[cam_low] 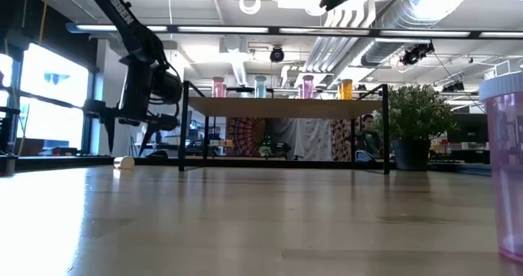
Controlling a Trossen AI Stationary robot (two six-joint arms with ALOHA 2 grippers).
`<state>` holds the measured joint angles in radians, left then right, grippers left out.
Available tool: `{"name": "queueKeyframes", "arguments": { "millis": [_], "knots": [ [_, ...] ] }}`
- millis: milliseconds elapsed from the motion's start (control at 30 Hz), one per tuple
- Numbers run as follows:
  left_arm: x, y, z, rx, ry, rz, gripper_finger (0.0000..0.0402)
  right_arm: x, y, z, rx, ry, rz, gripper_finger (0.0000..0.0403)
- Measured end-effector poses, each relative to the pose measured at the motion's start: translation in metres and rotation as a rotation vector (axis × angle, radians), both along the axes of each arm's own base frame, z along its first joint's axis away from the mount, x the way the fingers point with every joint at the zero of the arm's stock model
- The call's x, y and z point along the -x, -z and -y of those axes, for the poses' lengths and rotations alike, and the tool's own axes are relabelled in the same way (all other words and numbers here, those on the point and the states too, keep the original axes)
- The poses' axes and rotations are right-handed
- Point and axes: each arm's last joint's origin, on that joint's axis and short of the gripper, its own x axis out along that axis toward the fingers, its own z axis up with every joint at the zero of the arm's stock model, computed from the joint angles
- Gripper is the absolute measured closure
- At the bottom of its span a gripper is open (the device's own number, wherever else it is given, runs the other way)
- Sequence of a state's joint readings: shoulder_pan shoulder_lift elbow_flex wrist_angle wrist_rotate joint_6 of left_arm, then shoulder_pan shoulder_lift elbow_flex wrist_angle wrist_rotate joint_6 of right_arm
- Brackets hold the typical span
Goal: Pick and place medicine bottles onto shelf by color
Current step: Put the yellow pill bottle on the shelf aligned with the other yellow pill bottles
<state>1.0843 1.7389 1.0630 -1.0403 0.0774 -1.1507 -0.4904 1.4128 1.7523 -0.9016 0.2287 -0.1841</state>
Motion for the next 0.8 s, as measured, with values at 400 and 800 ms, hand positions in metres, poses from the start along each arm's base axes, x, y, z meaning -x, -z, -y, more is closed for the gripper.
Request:
{"name": "queueKeyframes", "arguments": {
  "millis": [400,800],
  "knots": [
    [-0.005,0.018,-0.009,-0.007,-0.009,0.004,0.0151,0.000,0.000,0.000,0.000,0.000,0.001,0.0208],
    [-0.005,0.026,-0.011,0.012,0.009,-0.011,0.0155,0.000,0.000,0.000,0.000,0.000,0.000,0.0208]
  ]
}}
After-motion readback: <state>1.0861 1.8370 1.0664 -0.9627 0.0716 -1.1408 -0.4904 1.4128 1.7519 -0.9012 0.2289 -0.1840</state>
